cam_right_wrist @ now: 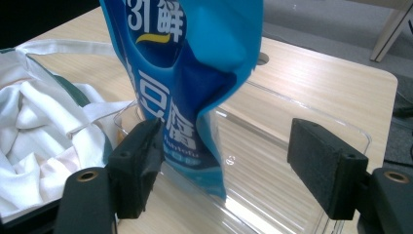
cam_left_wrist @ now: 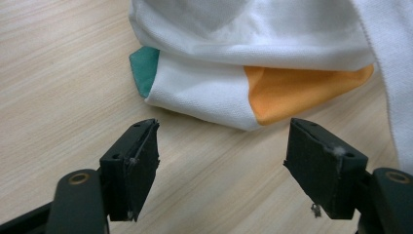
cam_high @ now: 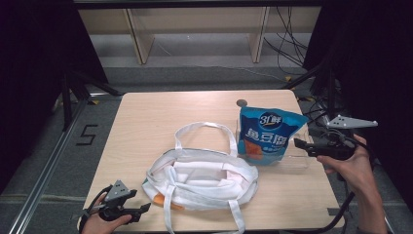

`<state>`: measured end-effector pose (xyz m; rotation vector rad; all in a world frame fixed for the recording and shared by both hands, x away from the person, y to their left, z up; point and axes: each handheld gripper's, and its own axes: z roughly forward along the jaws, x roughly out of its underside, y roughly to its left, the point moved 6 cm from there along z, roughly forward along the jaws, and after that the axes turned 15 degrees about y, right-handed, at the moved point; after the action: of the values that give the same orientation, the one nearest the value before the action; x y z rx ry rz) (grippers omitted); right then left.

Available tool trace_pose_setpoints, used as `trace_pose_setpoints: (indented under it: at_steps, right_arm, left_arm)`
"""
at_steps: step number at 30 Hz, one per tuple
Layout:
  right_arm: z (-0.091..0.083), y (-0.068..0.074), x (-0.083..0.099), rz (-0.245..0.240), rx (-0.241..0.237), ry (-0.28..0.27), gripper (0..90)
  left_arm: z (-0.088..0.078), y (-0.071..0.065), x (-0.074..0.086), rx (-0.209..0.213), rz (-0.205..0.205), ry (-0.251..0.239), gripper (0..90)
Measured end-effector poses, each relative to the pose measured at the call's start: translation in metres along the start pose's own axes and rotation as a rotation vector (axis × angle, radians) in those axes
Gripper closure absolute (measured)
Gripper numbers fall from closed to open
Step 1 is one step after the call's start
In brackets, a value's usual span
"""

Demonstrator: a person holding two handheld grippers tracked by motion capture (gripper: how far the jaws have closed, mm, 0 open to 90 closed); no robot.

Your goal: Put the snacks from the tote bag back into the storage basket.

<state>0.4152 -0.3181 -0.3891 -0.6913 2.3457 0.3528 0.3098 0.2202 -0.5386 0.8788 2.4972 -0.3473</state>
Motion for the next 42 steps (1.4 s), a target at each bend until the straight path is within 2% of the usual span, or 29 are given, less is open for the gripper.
trace_pose_setpoints:
  at_steps: [1,2,3,4,5,6,9,10,11,12,13,14,15,16,17,18,19,21,23,26,29,30,31,37,38,39,40,41,42]
  right_arm:
    - [0.0,0.002,0.002,0.009,0.007,0.004,29.9]
    - [0.002,0.002,0.003,-0.016,0.014,-0.001,30.0]
    - [0.002,0.004,0.006,-0.006,0.015,0.015,30.0]
    - [0.003,0.007,0.008,0.01,0.021,0.027,30.0]
    - [0.004,0.008,0.009,-0.008,0.035,0.033,30.0]
    - [0.004,0.012,0.01,0.006,0.034,0.029,30.0]
    - [0.006,0.016,0.013,-0.001,0.042,0.022,29.8]
    - [0.007,0.018,0.014,0.015,0.041,0.011,29.7]
    - [0.007,0.018,0.015,-0.001,0.044,0.018,29.8]
    - [0.007,0.018,0.015,-0.001,0.044,0.018,29.8]
    - [0.01,0.022,0.018,0.023,0.043,0.016,29.7]
    - [0.01,0.022,0.018,0.023,0.043,0.016,29.7]
    - [0.013,0.023,0.02,0.019,0.055,0.014,29.8]
    - [0.013,0.023,0.02,0.019,0.055,0.014,29.8]
    - [0.014,0.025,0.023,-0.004,0.05,0.028,29.8]
    - [0.014,0.025,0.023,-0.004,0.05,0.028,29.8]
    - [0.016,0.028,0.025,0.001,0.065,0.036,29.8]
    - [0.016,0.031,0.027,0.003,0.061,0.038,29.8]
    - [0.017,0.033,0.028,-0.011,0.065,0.039,29.8]
    - [0.019,0.038,0.031,-0.007,0.053,0.038,29.7]
    - [0.023,0.041,0.035,-0.015,0.046,0.059,29.8]
    - [0.026,0.044,0.038,-0.008,0.05,0.075,29.4]
    - [0.027,0.044,0.039,-0.024,0.059,0.079,29.1]
    - [0.031,0.05,0.045,-0.028,0.059,0.09,28.3]
    - [0.032,0.052,0.047,-0.015,0.054,0.099,28.3]
    - [0.032,0.05,0.048,-0.035,0.065,0.091,28.3]
    - [0.032,0.05,0.048,-0.035,0.065,0.091,28.3]
    - [0.034,0.053,0.051,-0.012,0.058,0.092,28.3]
    - [0.034,0.053,0.051,-0.012,0.058,0.092,28.3]
  left_arm:
    - [0.0,0.0,0.0,0.0,0.0,0.0,27.2]
    - [0.0,0.0,0.001,-0.002,0.012,0.009,27.2]
    - [0.001,0.0,0.001,-0.006,0.02,0.013,27.2]
    - [0.001,0.0,0.001,-0.012,0.012,0.014,27.2]
    - [0.003,-0.002,0.0,0.0,-0.011,0.001,27.2]
    - [0.003,-0.002,0.0,0.0,-0.011,0.001,27.2]
    - [0.001,0.001,0.001,-0.005,0.012,0.005,27.1]
    - [0.0,0.002,0.002,-0.009,0.016,0.011,27.1]
    - [0.001,0.001,0.002,-0.006,-0.002,0.006,27.0]
    - [0.001,0.001,0.002,-0.006,-0.002,0.006,27.0]
    - [0.0,0.001,0.002,-0.012,0.021,0.019,27.0]
    - [0.0,0.001,0.002,-0.012,0.021,0.019,27.0]
    - [0.002,-0.001,0.001,-0.003,-0.002,0.009,27.0]
    - [0.002,-0.001,0.001,-0.003,-0.002,0.009,26.9]
    - [0.002,-0.002,0.0,0.005,0.001,0.002,26.9]
    - [0.002,-0.002,0.0,0.005,0.001,0.002,26.9]
    - [0.001,-0.001,0.0,0.0,0.021,0.007,26.9]
    - [0.001,-0.002,0.001,0.006,0.001,0.005,26.9]
    - [0.0,-0.001,0.001,-0.002,0.006,0.013,26.9]
    - [0.0,-0.001,0.001,-0.002,0.006,0.013,26.9]
    - [0.001,-0.002,0.001,0.007,0.001,0.003,26.8]
    - [0.001,-0.001,0.0,0.0,0.019,0.004,26.8]
    - [0.001,-0.001,0.0,-0.001,0.021,0.004,26.8]
    - [0.001,-0.001,0.0,0.0,0.021,0.004,26.8]
    - [0.001,-0.001,0.0,-0.001,0.019,0.002,26.8]
    - [0.001,-0.001,0.0,0.0,0.02,0.001,26.8]
    - [0.001,-0.001,0.0,0.0,0.02,0.001,26.8]
    - [0.0,0.0,0.001,-0.012,0.031,0.01,26.8]
    - [0.0,0.0,0.001,-0.012,0.031,0.01,26.8]
